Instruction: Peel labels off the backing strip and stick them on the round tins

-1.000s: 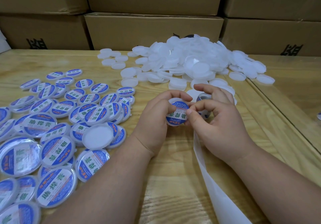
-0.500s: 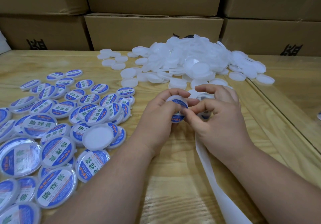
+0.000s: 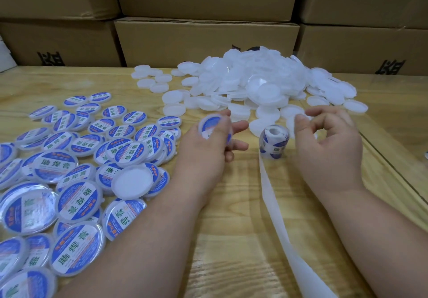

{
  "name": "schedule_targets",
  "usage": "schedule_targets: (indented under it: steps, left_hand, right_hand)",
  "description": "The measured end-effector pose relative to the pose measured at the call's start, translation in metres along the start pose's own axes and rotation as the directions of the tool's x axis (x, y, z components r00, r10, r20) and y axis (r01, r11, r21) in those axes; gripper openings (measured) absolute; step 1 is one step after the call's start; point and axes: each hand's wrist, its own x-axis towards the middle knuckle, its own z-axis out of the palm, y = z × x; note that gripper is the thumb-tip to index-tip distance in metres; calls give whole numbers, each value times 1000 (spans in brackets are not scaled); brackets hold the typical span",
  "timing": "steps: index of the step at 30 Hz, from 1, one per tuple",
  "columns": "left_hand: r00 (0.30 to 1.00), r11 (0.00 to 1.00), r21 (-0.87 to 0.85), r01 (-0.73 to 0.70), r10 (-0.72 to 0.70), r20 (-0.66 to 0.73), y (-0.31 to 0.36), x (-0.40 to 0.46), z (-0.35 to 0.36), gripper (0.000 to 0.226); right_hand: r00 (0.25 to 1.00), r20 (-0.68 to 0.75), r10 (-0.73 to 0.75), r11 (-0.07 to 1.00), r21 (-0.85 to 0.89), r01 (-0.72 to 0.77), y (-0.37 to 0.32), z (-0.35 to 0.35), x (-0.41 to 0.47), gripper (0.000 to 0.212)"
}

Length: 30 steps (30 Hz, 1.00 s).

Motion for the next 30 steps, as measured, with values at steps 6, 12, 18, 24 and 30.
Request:
schedule_targets:
  steps: [6,12,18,24,30]
  left_hand:
    - [980,977,-185,111,-138,-142,4,4,-3,59]
    - [965,958,-275,86,-149,-214,3,7,-3,31]
    - [946,890,-454,41,-181,-270,6,8,-2,17]
    - [941,804,-593,40,-230,-248,8,10,-7,19]
    - [932,774,-630,56,-267,-245,9,11,-11,19]
  right_hand:
    - [932,112,345,900,-321,-295,24,-5,21,31]
    - [909,179,376,822,-516,-239,20,-1,18,49]
    - [880,250,404,773,-608,-182,21,-2,19,51]
    - [903,213,374,783,-595,-184,23,-1,19,23]
    - [921,185,342,812,-551,-191,24,0,19,8]
